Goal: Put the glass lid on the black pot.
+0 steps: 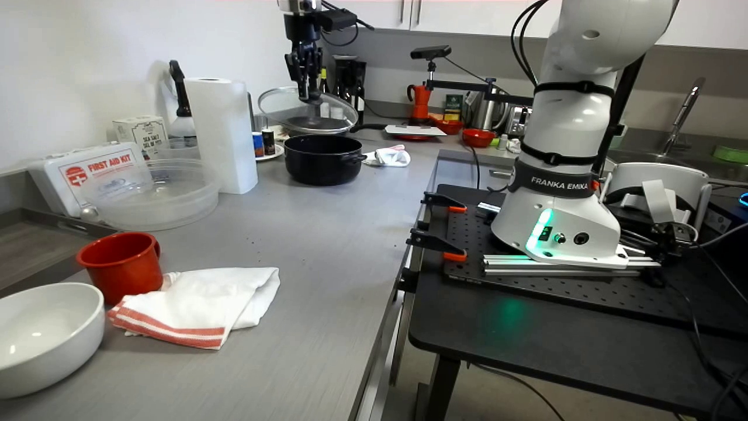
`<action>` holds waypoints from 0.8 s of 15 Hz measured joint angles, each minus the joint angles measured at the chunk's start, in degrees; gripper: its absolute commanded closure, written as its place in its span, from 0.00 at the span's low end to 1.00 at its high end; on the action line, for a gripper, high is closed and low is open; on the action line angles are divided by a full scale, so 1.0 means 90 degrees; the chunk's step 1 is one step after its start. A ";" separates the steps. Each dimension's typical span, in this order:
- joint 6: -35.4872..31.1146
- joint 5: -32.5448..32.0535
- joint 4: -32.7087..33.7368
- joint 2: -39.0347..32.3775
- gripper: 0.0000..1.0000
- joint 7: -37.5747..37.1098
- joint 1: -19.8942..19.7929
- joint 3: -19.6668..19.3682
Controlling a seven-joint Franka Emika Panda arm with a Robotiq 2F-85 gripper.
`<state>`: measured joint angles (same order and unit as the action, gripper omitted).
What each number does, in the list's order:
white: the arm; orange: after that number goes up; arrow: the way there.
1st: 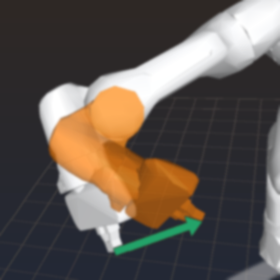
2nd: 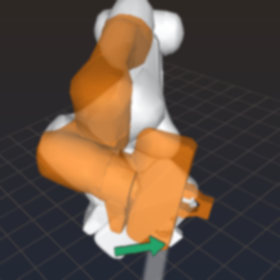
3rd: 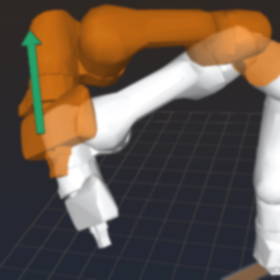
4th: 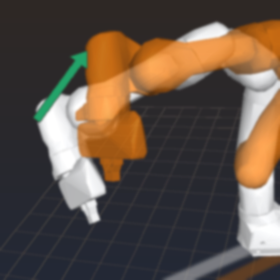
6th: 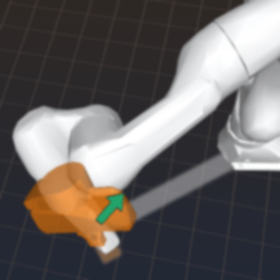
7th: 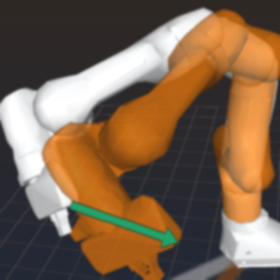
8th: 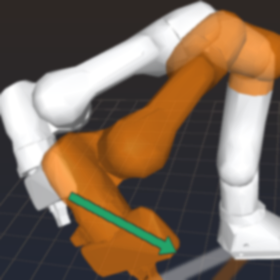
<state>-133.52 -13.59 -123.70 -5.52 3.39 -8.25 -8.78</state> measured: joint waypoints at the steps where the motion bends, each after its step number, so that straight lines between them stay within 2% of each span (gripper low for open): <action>1: 0.0054 0.0027 0.0074 -0.0001 0.75 0.0002 -0.0073 -0.0044; 7: 0.0463 0.0241 0.0580 -0.0088 0.75 0.0235 -0.0389 -0.0222; 12: 0.0895 0.0639 0.1257 -0.0542 0.75 0.0686 -0.0609 -0.0295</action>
<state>-125.47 -7.84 -112.39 -10.40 9.56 -13.73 -11.44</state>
